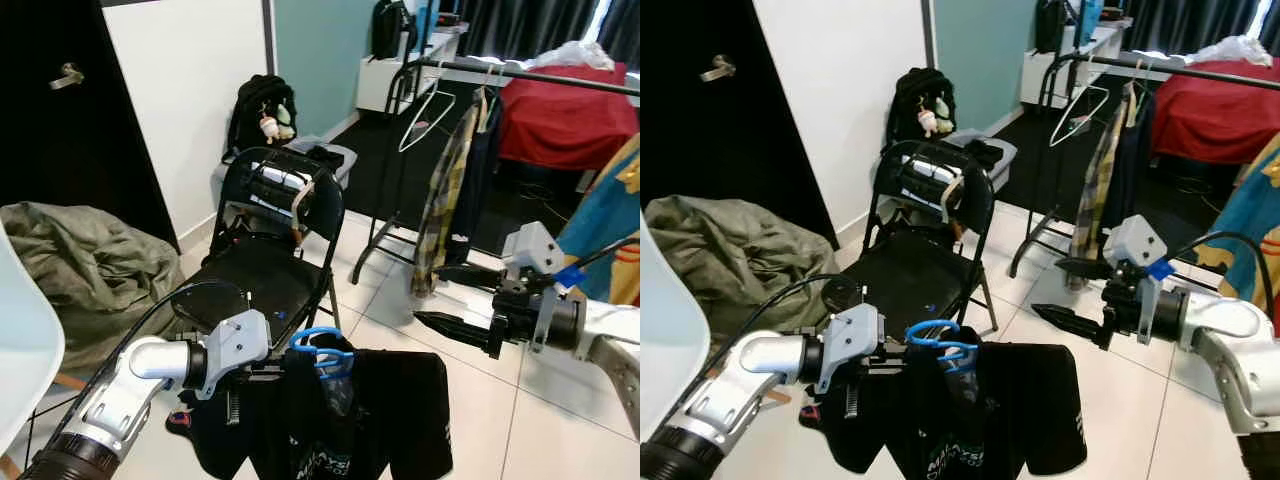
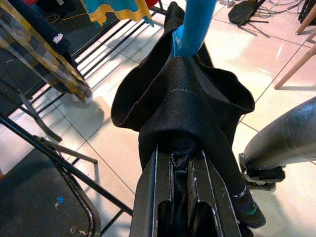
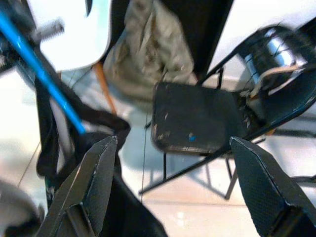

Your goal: Hang hanger

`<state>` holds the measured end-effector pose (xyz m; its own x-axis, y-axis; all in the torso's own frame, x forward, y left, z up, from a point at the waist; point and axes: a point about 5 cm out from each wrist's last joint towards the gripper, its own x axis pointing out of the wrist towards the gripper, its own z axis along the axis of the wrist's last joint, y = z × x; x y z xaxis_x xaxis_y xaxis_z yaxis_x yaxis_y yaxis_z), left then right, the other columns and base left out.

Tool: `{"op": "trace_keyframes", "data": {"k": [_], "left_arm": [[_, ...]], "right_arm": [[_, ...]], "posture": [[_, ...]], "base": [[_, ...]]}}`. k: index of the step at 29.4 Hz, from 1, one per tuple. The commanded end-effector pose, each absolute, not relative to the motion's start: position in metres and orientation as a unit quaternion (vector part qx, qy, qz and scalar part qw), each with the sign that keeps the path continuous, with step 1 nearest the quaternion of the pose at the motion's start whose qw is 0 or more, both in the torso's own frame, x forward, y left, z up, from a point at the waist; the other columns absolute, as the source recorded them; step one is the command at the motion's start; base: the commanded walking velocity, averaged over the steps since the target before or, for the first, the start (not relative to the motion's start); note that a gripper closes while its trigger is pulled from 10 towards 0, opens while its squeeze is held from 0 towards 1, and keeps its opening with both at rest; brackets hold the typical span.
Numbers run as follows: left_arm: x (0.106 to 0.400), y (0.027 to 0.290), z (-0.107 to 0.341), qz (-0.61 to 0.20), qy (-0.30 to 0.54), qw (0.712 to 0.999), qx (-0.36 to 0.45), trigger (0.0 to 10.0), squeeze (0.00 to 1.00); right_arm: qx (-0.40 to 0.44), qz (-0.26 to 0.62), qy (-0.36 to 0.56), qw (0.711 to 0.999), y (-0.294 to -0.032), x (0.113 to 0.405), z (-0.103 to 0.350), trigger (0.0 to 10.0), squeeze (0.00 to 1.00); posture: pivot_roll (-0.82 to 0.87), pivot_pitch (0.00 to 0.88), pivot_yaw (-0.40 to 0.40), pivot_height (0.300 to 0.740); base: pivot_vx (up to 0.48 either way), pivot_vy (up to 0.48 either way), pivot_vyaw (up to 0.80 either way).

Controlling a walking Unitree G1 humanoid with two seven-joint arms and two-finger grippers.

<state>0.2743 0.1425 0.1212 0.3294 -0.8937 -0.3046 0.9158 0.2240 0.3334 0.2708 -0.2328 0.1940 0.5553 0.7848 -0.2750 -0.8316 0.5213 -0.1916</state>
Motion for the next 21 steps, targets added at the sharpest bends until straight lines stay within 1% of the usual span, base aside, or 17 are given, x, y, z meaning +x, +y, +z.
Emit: {"op": "trace_keyframes", "data": {"k": [1, 4, 5, 6, 7, 8, 10, 11, 12, 13, 14, 15, 16, 17, 18, 19, 21], "left_arm": [[0.272, 0.140, 0.126, -0.587, 0.011, 0.777, 0.228, 10.0, 0.00], [0.271, 0.138, 0.128, -0.593, 0.009, 0.772, 0.229, 10.0, 0.00], [0.271, 0.138, 0.128, -0.593, 0.009, 0.772, 0.229, 10.0, 0.00], [0.271, 0.137, 0.129, -0.597, 0.008, 0.769, 0.229, 10.0, 0.00], [0.271, 0.137, 0.129, -0.597, 0.008, 0.769, 0.229, 10.0, 0.00], [0.270, 0.136, 0.130, -0.600, 0.005, 0.766, 0.230, 10.0, 0.00], [0.271, 0.135, 0.132, -0.600, 0.005, 0.765, 0.231, 10.0, 0.00], [0.272, 0.134, 0.132, -0.597, 0.007, 0.768, 0.232, 10.0, 0.00], [0.275, 0.136, 0.130, -0.579, 0.016, 0.783, 0.227, 10.0, 0.00], [0.275, 0.136, 0.130, -0.579, 0.016, 0.783, 0.227, 10.0, 0.00], [0.278, 0.138, 0.129, -0.566, 0.023, 0.793, 0.223, 10.0, 0.00], [0.282, 0.140, 0.126, -0.541, 0.027, 0.812, 0.217, 10.0, 0.00], [0.282, 0.140, 0.126, -0.541, 0.027, 0.812, 0.217, 10.0, 0.00], [0.286, 0.142, 0.123, -0.511, 0.029, 0.837, 0.195, 10.0, 0.00], [0.289, 0.143, 0.122, -0.492, 0.030, 0.852, 0.178, 10.0, 0.00], [0.289, 0.143, 0.122, -0.492, 0.030, 0.852, 0.178, 10.0, 0.00], [0.293, 0.145, 0.114, -0.434, 0.037, 0.891, 0.128, 10.0, 0.00]], "right_arm": [[-0.163, 0.497, 0.109, 0.845, -0.225, 0.265, 0.179, 10.0, 0.00], [-0.161, 0.525, 0.122, 0.827, -0.221, 0.260, 0.176, 10.0, 0.00], [-0.161, 0.525, 0.122, 0.827, -0.221, 0.260, 0.176, 10.0, 0.00], [-0.157, 0.546, 0.131, 0.812, -0.218, 0.256, 0.174, 10.0, 0.00], [-0.157, 0.546, 0.131, 0.812, -0.218, 0.256, 0.174, 10.0, 0.00], [-0.159, 0.566, 0.145, 0.796, -0.216, 0.252, 0.170, 10.0, 0.00], [-0.165, 0.572, 0.148, 0.790, -0.213, 0.252, 0.167, 10.0, 0.00], [-0.164, 0.564, 0.141, 0.797, -0.212, 0.255, 0.167, 10.0, 0.00], [-0.153, 0.529, 0.110, 0.828, -0.212, 0.266, 0.172, 10.0, 0.00], [-0.153, 0.529, 0.110, 0.828, -0.212, 0.266, 0.172, 10.0, 0.00], [-0.144, 0.501, 0.087, 0.849, -0.212, 0.274, 0.176, 10.0, 0.00], [-0.119, 0.446, 0.054, 0.885, -0.216, 0.286, 0.181, 10.0, 0.00], [-0.119, 0.446, 0.054, 0.885, -0.216, 0.286, 0.181, 10.0, 0.00], [-0.080, 0.385, 0.032, 0.919, -0.222, 0.297, 0.182, 10.0, 0.00], [-0.054, 0.348, 0.023, 0.936, -0.226, 0.303, 0.181, 10.0, 0.00], [-0.054, 0.348, 0.023, 0.936, -0.226, 0.303, 0.181, 10.0, 0.00], [0.008, 0.287, -0.006, 0.958, -0.229, 0.307, 0.178, 10.0, 0.00]], "posture": [[-0.08, 0.007, 0.009, 0.740], [-0.08, 0.007, 0.008, 0.740], [-0.08, 0.007, 0.008, 0.740], [-0.08, 0.006, 0.007, 0.740], [-0.08, 0.006, 0.007, 0.740], [-0.08, 0.007, 0.005, 0.740], [-0.08, 0.007, 0.005, 0.740], [-0.08, 0.010, 0.008, 0.740], [-0.08, 0.011, 0.009, 0.740], [-0.08, 0.011, 0.009, 0.740], [-0.08, 0.011, 0.012, 0.740], [-0.08, 0.011, 0.016, 0.740], [-0.08, 0.011, 0.016, 0.740], [-0.08, 0.012, 0.019, 0.740], [-0.08, 0.012, 0.019, 0.740], [-0.08, 0.012, 0.019, 0.740], [-0.08, 0.015, 0.021, 0.740]], "base": [[0.000, 0.000, 0.00], [0.000, 0.000, 0.00], [0.000, 0.000, 0.00], [0.000, 0.000, 0.00], [0.000, 0.000, 0.00], [0.000, 0.000, 0.00], [0.000, 0.000, 0.00], [0.000, 0.000, 0.00], [0.000, 0.000, 0.00], [0.000, 0.000, 0.00], [0.000, 0.000, 0.00], [0.000, 0.000, 0.00], [0.000, 0.000, 0.00], [0.000, 0.000, 0.00], [0.000, 0.000, 0.00], [0.000, 0.000, 0.00], [0.000, 0.000, 0.00]]}}
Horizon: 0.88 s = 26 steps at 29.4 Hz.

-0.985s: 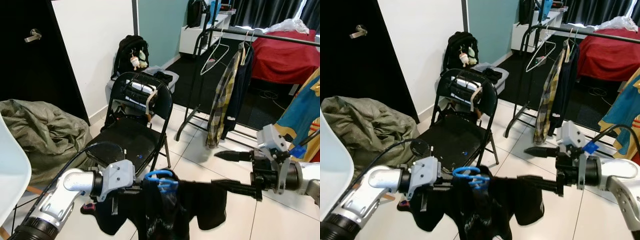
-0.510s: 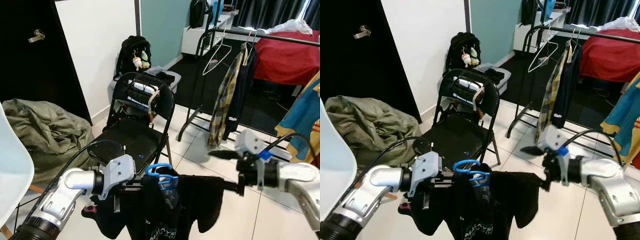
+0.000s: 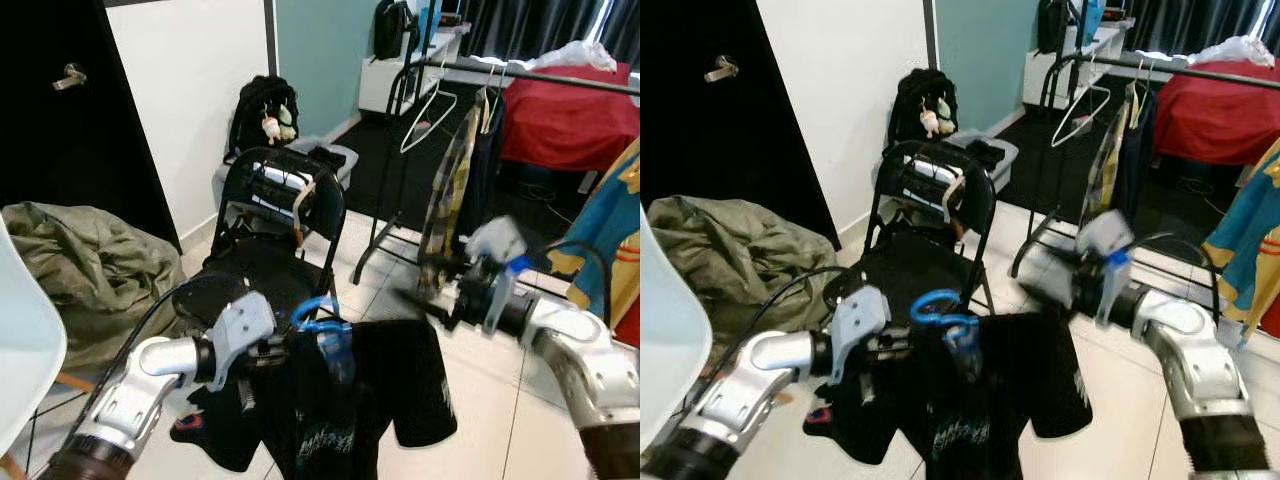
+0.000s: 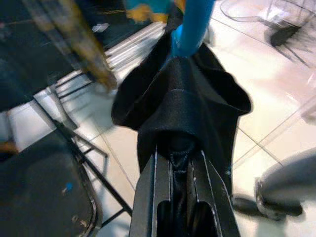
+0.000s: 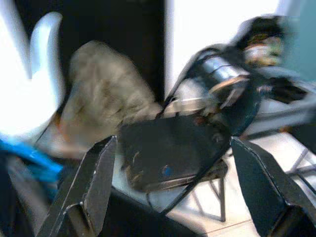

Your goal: Hang hanger

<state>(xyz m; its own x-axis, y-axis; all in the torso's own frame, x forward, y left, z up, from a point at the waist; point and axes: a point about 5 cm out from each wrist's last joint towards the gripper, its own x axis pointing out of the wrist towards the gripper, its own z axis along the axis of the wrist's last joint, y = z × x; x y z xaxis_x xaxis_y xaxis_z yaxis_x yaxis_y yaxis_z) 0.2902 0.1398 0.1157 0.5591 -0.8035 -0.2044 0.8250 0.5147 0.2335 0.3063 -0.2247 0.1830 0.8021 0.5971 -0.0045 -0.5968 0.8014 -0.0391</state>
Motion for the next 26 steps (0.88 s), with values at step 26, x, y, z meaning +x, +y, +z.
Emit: {"op": "trace_keyframes", "data": {"k": [26], "left_arm": [[0.283, 0.188, 0.065, -0.056, 0.044, 0.997, -0.026, 10.0, 0.00]], "right_arm": [[0.083, 0.014, 0.107, 0.991, -0.228, 0.278, 0.065, 10.0, 0.00]], "posture": [[-0.10, 0.000, 0.033, 0.740]], "base": [[0.000, 0.000, -0.62]]}}
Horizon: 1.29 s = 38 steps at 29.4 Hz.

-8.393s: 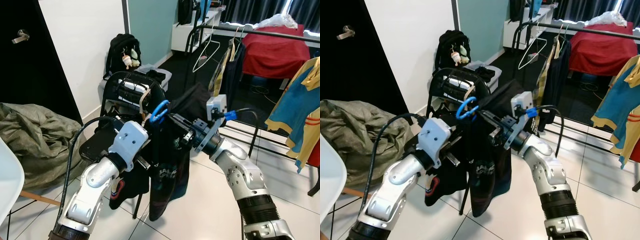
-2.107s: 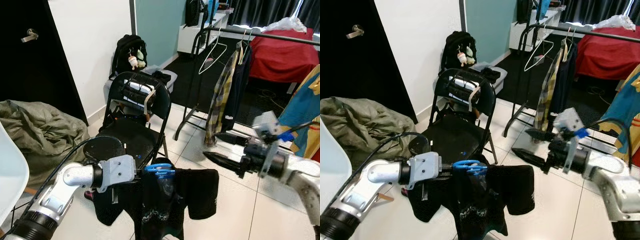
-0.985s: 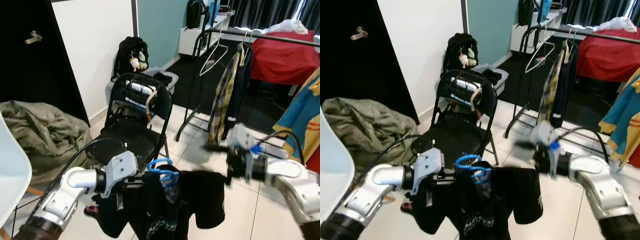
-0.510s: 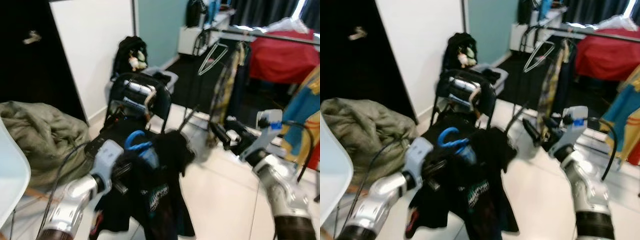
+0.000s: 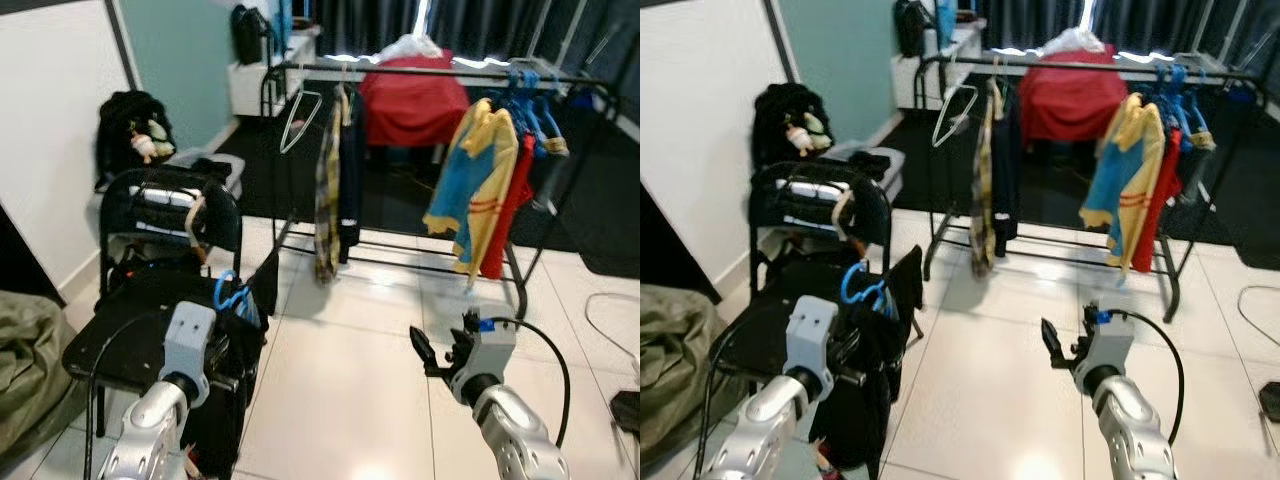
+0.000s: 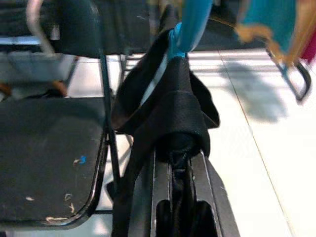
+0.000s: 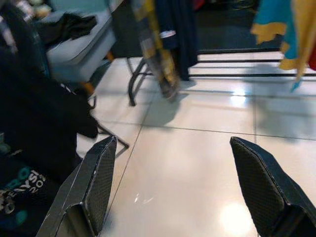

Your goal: Hang hanger

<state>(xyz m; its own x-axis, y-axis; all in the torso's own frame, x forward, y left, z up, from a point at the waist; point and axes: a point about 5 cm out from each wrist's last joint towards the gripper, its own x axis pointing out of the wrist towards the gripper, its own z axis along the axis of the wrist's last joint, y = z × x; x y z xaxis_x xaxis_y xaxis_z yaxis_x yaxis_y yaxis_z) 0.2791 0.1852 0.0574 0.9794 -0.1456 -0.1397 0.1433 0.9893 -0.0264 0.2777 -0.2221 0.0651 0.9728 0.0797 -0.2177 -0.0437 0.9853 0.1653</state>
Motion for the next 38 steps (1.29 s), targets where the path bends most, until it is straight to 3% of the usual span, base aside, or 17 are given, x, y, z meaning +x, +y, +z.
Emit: {"op": "trace_keyframes", "data": {"k": [1, 10, 30, 38], "left_arm": [[0.281, 0.190, 0.064, -0.040, 0.043, 0.998, -0.034, 10.0, 0.00], [0.275, 0.196, 0.065, 0.016, 0.027, 1.000, -0.003, 10.0, 0.00], [0.286, 0.180, 0.068, -0.032, 0.020, 0.999, 0.016, 10.0, 0.00], [0.291, 0.177, 0.068, -0.056, 0.024, 0.998, 0.003, 10.0, 0.00]], "right_arm": [[0.087, 0.010, 0.106, 0.990, -0.230, 0.277, 0.065, 10.0, 0.00], [0.083, 0.006, 0.089, 0.993, -0.229, 0.276, 0.064, 10.0, 0.00], [0.069, 0.008, 0.081, 0.994, -0.229, 0.281, 0.065, 10.0, 0.00], [0.068, 0.006, 0.080, 0.994, -0.229, 0.283, 0.065, 10.0, 0.00]], "posture": [[-0.10, 0.000, 0.032, 0.740], [-0.09, 0.000, 0.012, 0.740], [-0.10, 0.000, 0.014, 0.740], [-0.11, 0.000, 0.018, 0.740]], "base": [[0.000, 0.000, -0.80], [0.000, 0.000, -0.27], [0.000, -0.418, 0.00], [0.000, -0.070, 0.00]]}}
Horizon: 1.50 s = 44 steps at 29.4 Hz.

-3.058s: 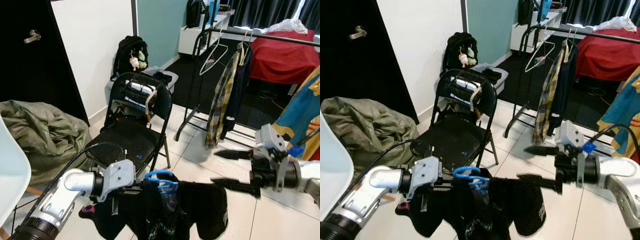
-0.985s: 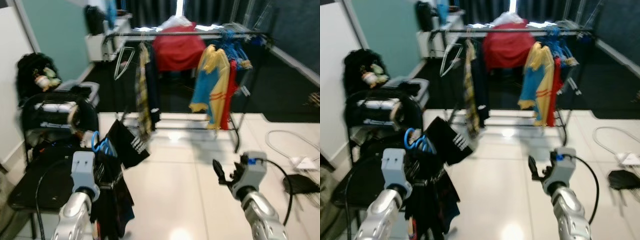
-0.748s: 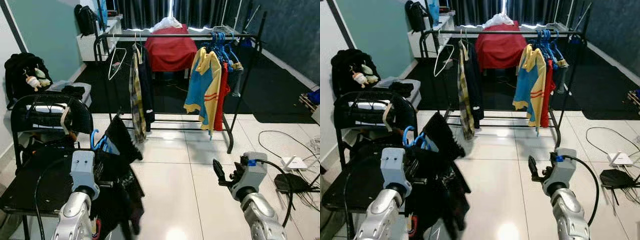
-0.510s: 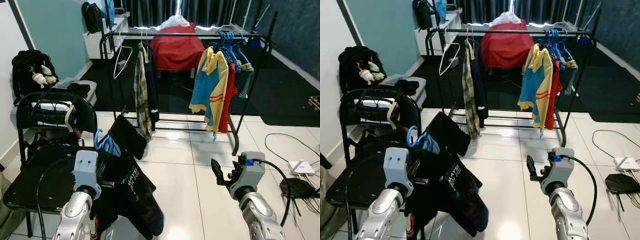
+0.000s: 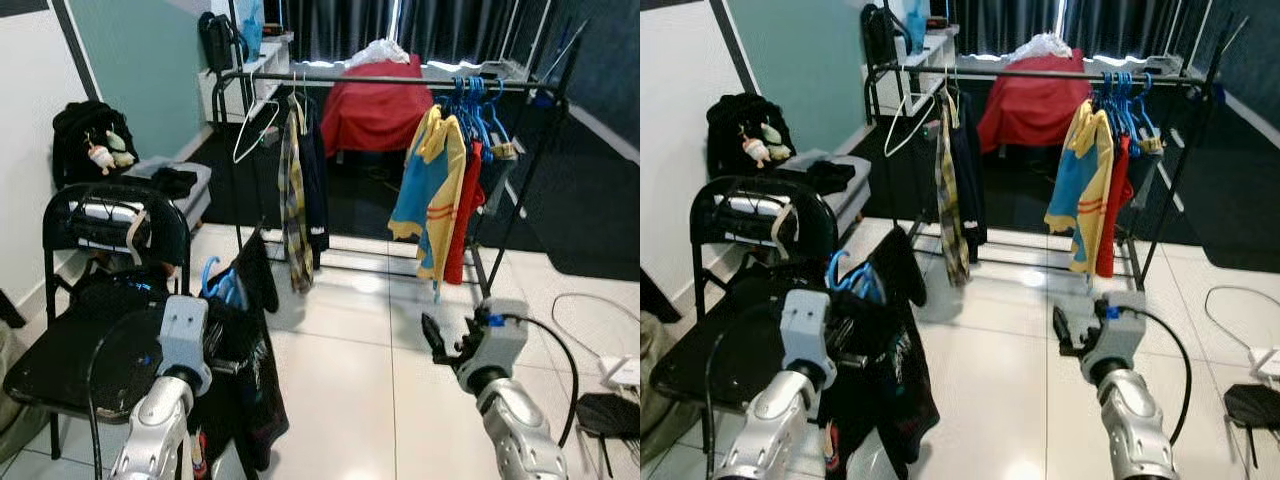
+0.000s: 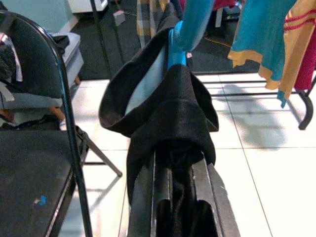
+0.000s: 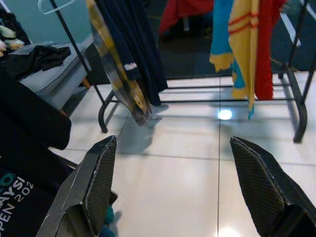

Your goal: Hang hanger

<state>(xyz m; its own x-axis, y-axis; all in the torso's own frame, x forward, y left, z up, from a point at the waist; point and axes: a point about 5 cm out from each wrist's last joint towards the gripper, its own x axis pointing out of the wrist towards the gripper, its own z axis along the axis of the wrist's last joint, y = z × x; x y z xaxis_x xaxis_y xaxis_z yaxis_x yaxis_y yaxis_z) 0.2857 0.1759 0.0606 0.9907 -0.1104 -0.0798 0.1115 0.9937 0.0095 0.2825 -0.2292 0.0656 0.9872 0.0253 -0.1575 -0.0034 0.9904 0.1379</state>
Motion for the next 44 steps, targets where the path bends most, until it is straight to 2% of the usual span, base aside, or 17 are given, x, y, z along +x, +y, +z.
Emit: {"op": "trace_keyframes", "data": {"k": [1, 16, 24, 31, 37, 44], "left_arm": [[0.291, 0.175, 0.069, -0.069, 0.021, 0.997, 0.002, 10.0, 0.00], [0.295, 0.167, 0.072, -0.112, 0.012, 0.994, 0.014, 10.0, 0.00], [0.296, 0.154, 0.079, -0.169, -0.006, 0.986, 0.006, 10.0, 0.00], [0.297, 0.127, 0.092, -0.223, -0.029, 0.974, -0.010, 10.0, 0.00], [0.295, 0.116, 0.092, -0.232, -0.034, 0.972, -0.015, 10.0, 0.00], [0.294, 0.109, 0.093, -0.234, -0.034, 0.972, -0.017, 10.0, 0.00]], "right_arm": [[0.068, 0.005, 0.079, 0.995, -0.229, 0.283, 0.065, 10.0, 0.00], [0.067, 0.001, 0.074, 0.995, -0.230, 0.284, 0.065, 10.0, 0.00], [0.072, 0.000, 0.067, 0.995, -0.230, 0.284, 0.067, 10.0, 0.00], [0.075, 0.003, 0.070, 0.995, -0.228, 0.285, 0.066, 10.0, 0.00], [0.079, 0.003, 0.067, 0.995, -0.227, 0.285, 0.065, 10.0, 0.00], [0.084, 0.003, 0.063, 0.994, -0.226, 0.285, 0.065, 10.0, 0.00]], "posture": [[-0.11, 0.000, 0.019, 0.740], [-0.11, 0.000, 0.028, 0.740], [-0.12, 0.000, 0.032, 0.740], [-0.12, 0.000, 0.043, 0.740], [-0.12, 0.000, 0.044, 0.740], [-0.11, 0.000, 0.048, 0.740]], "base": [[0.000, 0.000, 0.00], [0.447, 0.000, 0.00], [0.480, 0.000, 0.00], [0.480, 0.000, -0.75], [0.480, 0.000, -0.74], [0.480, 0.000, 0.00]]}}
